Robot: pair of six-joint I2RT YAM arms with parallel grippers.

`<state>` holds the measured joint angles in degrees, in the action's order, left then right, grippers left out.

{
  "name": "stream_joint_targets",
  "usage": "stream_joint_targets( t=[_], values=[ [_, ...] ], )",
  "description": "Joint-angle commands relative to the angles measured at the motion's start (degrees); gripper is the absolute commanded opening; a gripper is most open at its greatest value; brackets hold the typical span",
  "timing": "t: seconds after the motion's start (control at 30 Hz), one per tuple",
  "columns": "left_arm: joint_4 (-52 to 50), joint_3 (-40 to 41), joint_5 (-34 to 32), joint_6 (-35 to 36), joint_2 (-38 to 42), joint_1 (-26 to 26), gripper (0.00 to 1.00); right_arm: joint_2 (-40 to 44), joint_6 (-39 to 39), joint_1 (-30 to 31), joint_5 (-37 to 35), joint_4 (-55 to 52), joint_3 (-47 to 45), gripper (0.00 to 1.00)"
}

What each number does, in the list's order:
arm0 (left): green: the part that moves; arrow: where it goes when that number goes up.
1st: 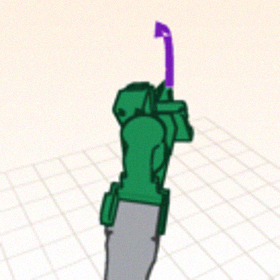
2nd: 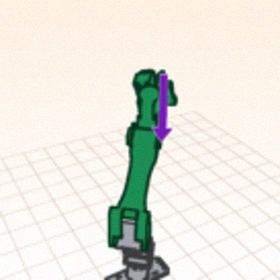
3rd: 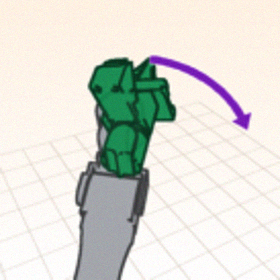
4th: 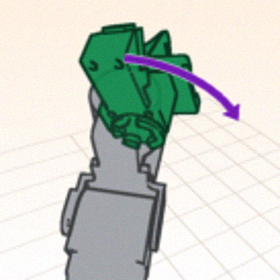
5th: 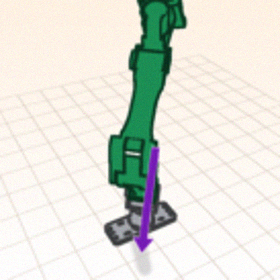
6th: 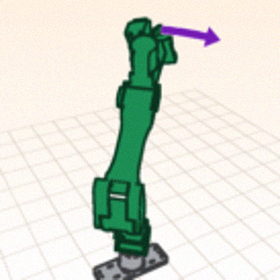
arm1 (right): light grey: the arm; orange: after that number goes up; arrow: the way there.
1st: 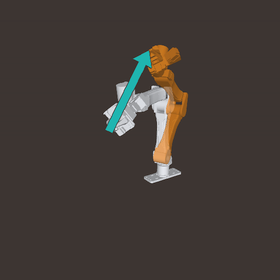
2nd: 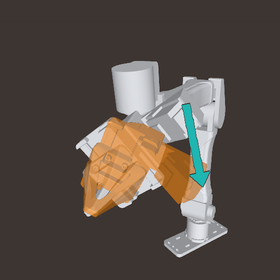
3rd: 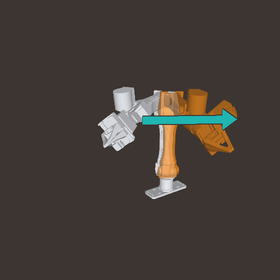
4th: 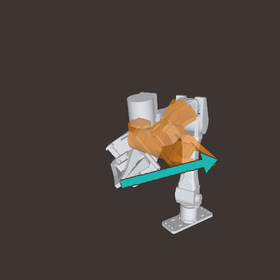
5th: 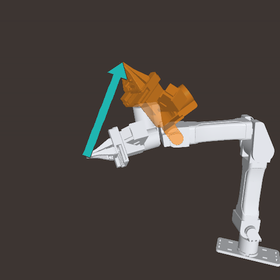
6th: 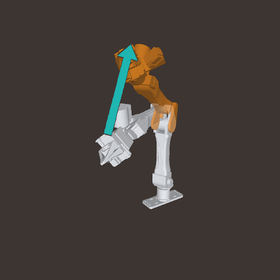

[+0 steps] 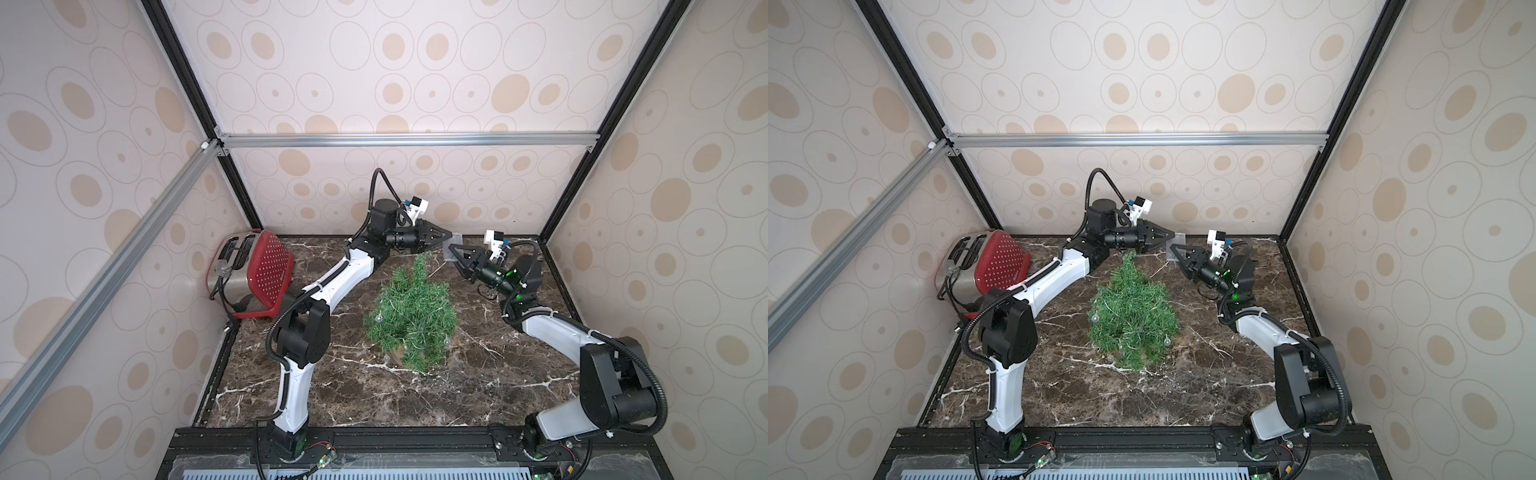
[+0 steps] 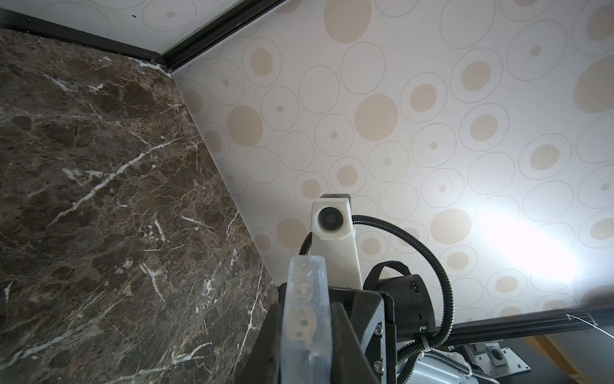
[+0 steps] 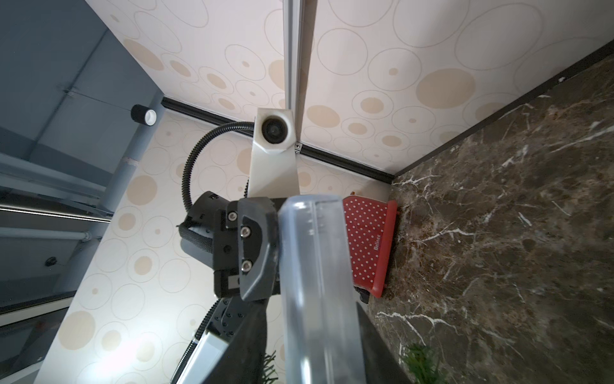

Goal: Wrap string light around the christmas tree
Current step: Wrap the light string around the Christmas tree.

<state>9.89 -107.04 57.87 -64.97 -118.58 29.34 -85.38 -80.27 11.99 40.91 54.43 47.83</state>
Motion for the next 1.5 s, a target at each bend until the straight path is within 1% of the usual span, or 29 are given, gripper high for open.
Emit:
stream_joint_targets(
  t=[0.0, 0.17, 0.23, 0.3, 0.33, 0.4, 0.43, 0.47, 0.53, 0.57, 0.63, 0.77, 0.87, 0.97, 1.03, 1.07, 1.13, 1.2, 1.47],
  values=[
    [6.4, 0.1, 1.7, -3.6, 3.3, 0.3, 0.08, 1.4, -4.8, 0.2, -0.5, 5.2, -0.6, 0.38],
    [4.9, 0.7, 1.8, -1.7, 3.7, 0.3, 0.18, 6.1, 2.1, 0.2, -1.0, -6.3, -0.4, 0.28],
    [2.8, 0.6, 1.4, 0.2, 3.9, 0.3, 0.27, 7.4, 4.4, 0.2, -1.6, -10.2, -0.4, 0.24],
    [0.2, 0.2, 1.0, 2.2, 4.1, 0.2, 0.32, 7.8, 5.8, 0.2, -1.7, -12.7, -0.2, 0.21],
    [-0.6, 0.1, 0.7, 2.8, 4.1, 0.0, 0.35, 7.8, 6.0, 0.2, -1.8, -13.2, -0.2, 0.21],
    [-1.8, 0.2, 0.0, 3.7, 4.1, -0.4, 0.44, 7.7, 6.7, 0.2, -1.8, -14.1, -0.1, 0.2],
    [-2.4, 0.1, -0.2, 4.2, 4.1, -0.6, 0.47, 7.6, 7.1, 0.2, -1.9, -14.8, -0.1, 0.2],
    [-2.8, 0.4, -0.5, 4.6, 4.3, -1.0, 0.52, 7.6, 8.0, 0.3, -2.1, -16.3, 0.2, 0.19],
    [-4.5, 0.8, -1.7, 6.5, 4.9, -1.6, 0.74, 7.7, 10.4, 0.5, -2.4, -19.5, 0.7, 0.19],
    [-6.4, 0.7, -2.3, 8.2, 5.4, -1.9, 0.81, 7.8, 11.9, 0.6, -2.8, -21.6, 0.9, 0.19],
    [-10.0, 0.7, -3.9, 11.8, 6.7, -2.4, 0.98, 8.1, 14.4, 0.8, -3.5, -25.5, 1.2, 0.18],
    [-18.8, 0.5, -8.3, 19.3, 9.7, -3.8, 0.99, 9.6, 17.6, 1.6, -5.1, -31.9, 1.6, 0.18],
    [-26.0, 0.7, -13.2, 24.4, 12.1, -5.3, 0.99, 11.3, 20.3, 2.4, -7.5, -38.3, 2.2, 0.18],
    [-35.9, 0.0, -21.9, 33.0, 15.3, -5.7, 0.99, 12.7, 22.2, 3.7, -10.6, -44.1, 2.4, 0.19],
    [-40.0, 0.4, -27.1, 37.2, 17.6, -5.7, 0.99, 13.2, 22.2, 3.7, -12.1, -46.6, 2.2, 0.19],
    [-41.4, 1.0, -29.4, 38.4, 19.0, -5.9, 0.99, 13.5, 22.0, 3.7, -12.9, -48.0, 2.1, 0.18],
    [-43.1, 2.0, -33.2, 39.6, 21.3, -6.2, 0.99, 14.3, 21.7, 5.6, -14.6, -50.7, 1.8, 0.17],
    [-44.6, 3.1, -35.5, 41.0, 23.5, -6.4, 0.99, 15.5, 21.8, 6.7, -17.6, -53.3, 1.3, 0.18],
    [-45.7, 10.3, -37.6, 42.7, 31.3, -6.4, 0.99, 17.5, 20.6, 9.7, -23.9, -59.8, -0.6, 0.18]
  ],
)
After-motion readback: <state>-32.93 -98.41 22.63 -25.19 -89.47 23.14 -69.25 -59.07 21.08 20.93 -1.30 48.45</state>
